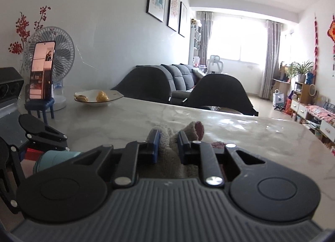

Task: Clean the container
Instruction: 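Drape the towel over the bottle's open end with the right gripper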

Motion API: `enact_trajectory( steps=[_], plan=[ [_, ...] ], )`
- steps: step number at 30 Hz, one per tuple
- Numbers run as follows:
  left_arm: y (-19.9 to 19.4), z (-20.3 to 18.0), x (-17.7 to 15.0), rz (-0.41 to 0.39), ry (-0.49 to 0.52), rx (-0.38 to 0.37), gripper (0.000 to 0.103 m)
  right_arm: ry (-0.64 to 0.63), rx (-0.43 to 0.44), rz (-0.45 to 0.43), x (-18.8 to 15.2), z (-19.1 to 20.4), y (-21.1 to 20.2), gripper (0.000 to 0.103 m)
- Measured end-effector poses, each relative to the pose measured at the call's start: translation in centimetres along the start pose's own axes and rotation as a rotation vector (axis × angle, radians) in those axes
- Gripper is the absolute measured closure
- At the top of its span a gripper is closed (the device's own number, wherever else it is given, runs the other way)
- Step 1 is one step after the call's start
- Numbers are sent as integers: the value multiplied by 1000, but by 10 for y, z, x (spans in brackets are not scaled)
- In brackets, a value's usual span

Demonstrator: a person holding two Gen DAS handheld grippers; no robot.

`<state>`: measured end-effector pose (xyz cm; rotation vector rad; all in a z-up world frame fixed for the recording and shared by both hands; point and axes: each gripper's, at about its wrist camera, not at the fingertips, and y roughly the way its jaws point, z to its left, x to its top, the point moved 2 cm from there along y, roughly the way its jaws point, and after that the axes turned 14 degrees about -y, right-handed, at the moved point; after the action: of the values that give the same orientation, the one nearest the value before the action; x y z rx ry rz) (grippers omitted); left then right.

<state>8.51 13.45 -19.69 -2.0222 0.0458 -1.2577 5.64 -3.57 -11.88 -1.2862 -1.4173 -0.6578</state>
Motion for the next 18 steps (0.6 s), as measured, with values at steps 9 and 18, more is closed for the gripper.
enact_trajectory(
  steps=[9, 18],
  plan=[
    [3, 4, -3, 1, 12, 10, 21, 158, 229, -21, 9, 6, -11, 93],
    [6, 3, -2, 1, 12, 10, 21, 117, 298, -21, 10, 24, -2, 93]
  ],
)
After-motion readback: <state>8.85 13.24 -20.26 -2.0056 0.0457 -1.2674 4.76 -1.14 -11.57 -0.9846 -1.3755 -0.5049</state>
